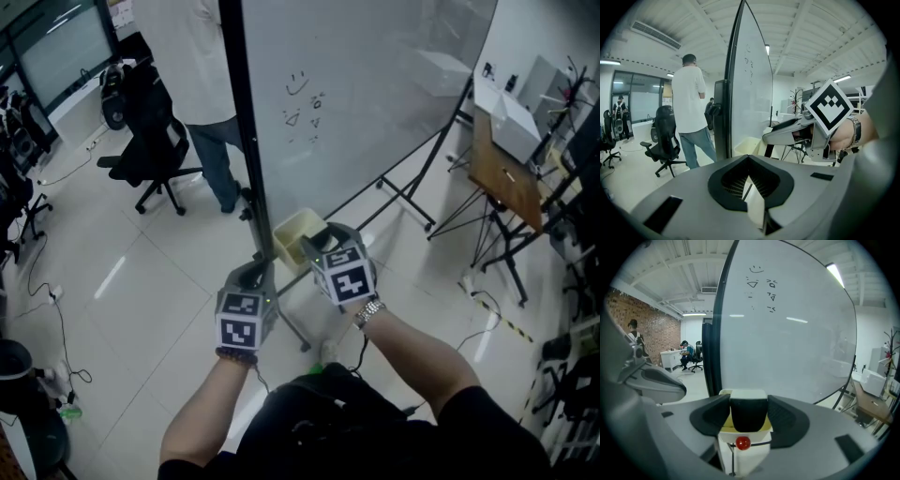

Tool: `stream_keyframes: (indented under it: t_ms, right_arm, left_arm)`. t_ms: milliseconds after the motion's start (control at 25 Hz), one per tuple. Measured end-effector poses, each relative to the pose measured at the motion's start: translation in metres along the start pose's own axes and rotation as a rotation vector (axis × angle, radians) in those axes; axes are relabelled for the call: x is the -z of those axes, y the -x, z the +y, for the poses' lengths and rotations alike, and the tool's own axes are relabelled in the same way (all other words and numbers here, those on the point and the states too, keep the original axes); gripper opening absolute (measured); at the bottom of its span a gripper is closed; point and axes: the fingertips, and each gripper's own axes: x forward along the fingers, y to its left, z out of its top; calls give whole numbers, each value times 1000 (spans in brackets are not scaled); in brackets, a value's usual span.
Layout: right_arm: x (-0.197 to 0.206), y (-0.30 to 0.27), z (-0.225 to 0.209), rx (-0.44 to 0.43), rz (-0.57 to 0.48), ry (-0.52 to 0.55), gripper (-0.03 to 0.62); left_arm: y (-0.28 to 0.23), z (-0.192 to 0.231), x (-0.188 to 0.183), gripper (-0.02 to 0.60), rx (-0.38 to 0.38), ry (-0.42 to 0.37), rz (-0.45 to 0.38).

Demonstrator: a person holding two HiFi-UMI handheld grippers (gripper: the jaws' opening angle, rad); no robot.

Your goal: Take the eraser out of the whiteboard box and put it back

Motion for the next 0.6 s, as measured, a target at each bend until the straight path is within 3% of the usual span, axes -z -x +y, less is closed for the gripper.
stream_keyframes:
  t_ms: [600]
  right_arm:
    - [-23,63,4,60,-90,-3,279]
  left_arm:
    - [33,-22,-16,0,40,-36,-57]
